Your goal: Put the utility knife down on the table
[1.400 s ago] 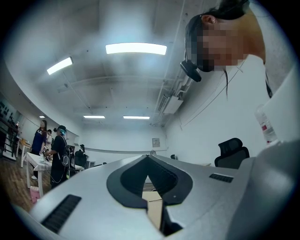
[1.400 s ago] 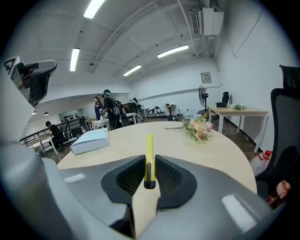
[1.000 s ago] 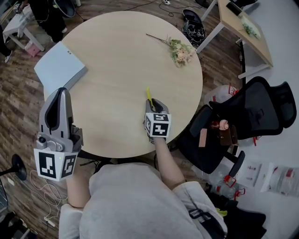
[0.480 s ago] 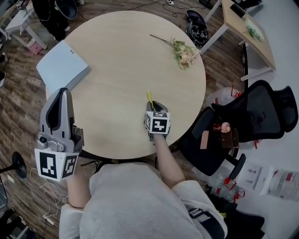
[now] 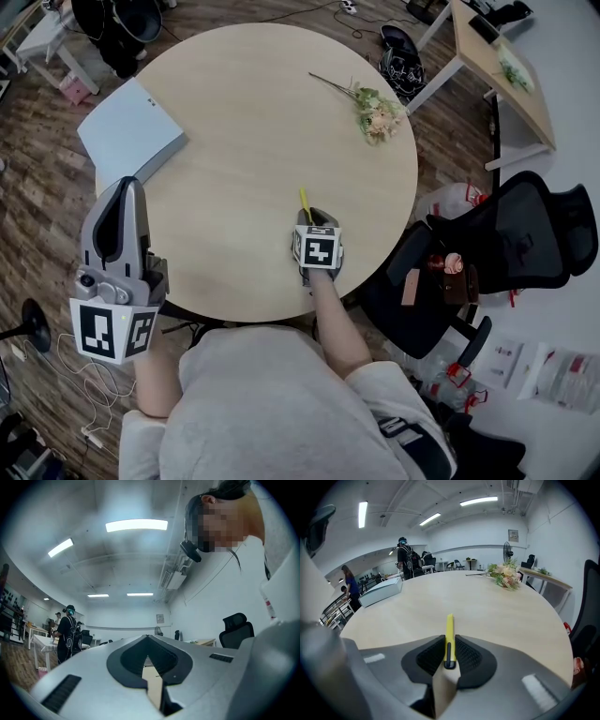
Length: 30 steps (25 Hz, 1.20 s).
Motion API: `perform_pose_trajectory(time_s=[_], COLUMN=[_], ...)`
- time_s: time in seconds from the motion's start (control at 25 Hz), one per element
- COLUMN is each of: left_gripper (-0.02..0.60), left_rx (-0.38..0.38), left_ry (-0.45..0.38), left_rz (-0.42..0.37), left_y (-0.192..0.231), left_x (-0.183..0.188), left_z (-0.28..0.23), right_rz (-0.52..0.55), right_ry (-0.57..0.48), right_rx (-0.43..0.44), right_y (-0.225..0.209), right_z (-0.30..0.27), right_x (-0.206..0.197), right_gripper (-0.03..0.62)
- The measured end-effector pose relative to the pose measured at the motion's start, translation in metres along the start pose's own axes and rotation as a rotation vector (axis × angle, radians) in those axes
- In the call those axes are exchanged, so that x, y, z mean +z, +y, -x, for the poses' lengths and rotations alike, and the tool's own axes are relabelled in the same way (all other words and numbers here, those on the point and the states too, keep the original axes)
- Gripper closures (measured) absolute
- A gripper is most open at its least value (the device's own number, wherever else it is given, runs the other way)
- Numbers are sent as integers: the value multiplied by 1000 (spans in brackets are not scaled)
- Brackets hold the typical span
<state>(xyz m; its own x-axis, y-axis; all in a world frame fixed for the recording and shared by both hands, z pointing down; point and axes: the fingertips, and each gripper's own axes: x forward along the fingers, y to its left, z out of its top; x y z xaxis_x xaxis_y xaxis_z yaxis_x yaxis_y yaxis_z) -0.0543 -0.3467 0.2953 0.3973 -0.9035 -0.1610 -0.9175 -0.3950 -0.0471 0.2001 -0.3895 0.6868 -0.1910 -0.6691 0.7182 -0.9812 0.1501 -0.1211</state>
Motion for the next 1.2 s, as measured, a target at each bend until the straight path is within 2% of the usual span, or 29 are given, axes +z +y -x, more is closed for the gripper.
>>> perform_pose_trajectory(time_s=[0.64, 0.8, 0.96, 1.2], left_gripper=[574, 574, 574, 574], left_rx=[20, 11, -14, -63], left_ry=[-24, -38, -53, -71], left_rz=[2, 7, 13, 23], left_y=[14, 13, 9, 1], left_x=[8, 13, 17, 26], left_z=[18, 22, 25, 28], right_rz=[8, -2, -9, -36], right_ry=[-29, -76, -133, -227], right_rx=[-14, -14, -14, -7], right_y=[5, 8, 11, 19], right_z=[5, 17, 34, 68], right_x=[4, 14, 25, 42], right_gripper=[505, 505, 580, 583])
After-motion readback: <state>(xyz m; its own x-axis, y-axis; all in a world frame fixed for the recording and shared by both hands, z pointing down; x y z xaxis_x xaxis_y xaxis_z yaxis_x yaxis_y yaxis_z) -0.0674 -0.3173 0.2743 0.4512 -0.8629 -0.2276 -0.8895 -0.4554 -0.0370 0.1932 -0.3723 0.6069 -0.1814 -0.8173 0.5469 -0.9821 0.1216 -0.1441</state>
